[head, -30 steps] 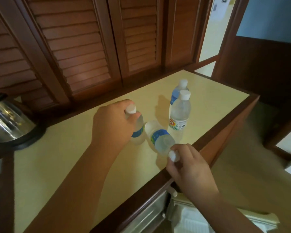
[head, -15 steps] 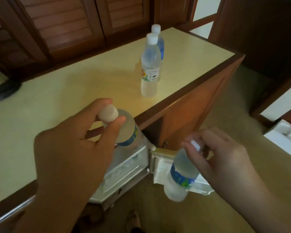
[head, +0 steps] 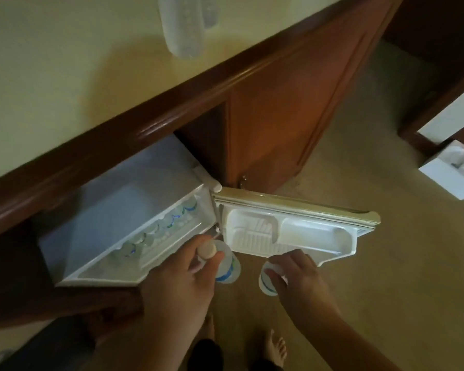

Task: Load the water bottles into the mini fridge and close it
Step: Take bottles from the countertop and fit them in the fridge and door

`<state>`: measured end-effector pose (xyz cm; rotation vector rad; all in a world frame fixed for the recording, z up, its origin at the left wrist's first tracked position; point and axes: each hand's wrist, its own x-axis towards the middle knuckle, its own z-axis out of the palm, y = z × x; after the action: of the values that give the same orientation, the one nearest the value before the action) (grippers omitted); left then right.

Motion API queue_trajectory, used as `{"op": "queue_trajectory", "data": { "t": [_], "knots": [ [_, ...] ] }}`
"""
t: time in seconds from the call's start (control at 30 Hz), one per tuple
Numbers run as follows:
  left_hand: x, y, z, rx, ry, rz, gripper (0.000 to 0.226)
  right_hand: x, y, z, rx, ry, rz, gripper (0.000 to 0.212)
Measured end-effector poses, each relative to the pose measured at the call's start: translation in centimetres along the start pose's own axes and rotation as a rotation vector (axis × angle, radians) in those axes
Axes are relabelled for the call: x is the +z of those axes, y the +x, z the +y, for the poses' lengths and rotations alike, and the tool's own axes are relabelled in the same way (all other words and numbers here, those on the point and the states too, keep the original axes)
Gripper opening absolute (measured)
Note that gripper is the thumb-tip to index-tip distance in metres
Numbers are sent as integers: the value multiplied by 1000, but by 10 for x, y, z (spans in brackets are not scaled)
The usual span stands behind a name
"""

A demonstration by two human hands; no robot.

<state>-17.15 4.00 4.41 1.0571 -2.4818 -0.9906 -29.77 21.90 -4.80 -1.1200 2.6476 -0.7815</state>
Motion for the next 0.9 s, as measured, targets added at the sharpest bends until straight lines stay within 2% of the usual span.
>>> {"op": "queue_trajectory", "data": {
  "t": [0.13, 0.3, 0.37, 0.63, 0.9],
  "knots": [
    [76, 19, -52, -89, -6, -51, 23, 74, 16, 36, 54, -1, 65, 26],
    [149, 41, -102, -169, -58, -51, 28, 154, 43, 72, -21, -10, 186, 20],
    [174, 46, -123, -150, -89, -29, 30, 179, 54, 83, -65, -37, 219, 20],
    [233, 54, -162, -26, -82, 0, 30, 246, 73, 133, -113, -110, 228, 28],
    [267, 51, -185, 54, -56, 7, 27, 285, 50, 163, -94, -142, 84, 29]
  ]
}}
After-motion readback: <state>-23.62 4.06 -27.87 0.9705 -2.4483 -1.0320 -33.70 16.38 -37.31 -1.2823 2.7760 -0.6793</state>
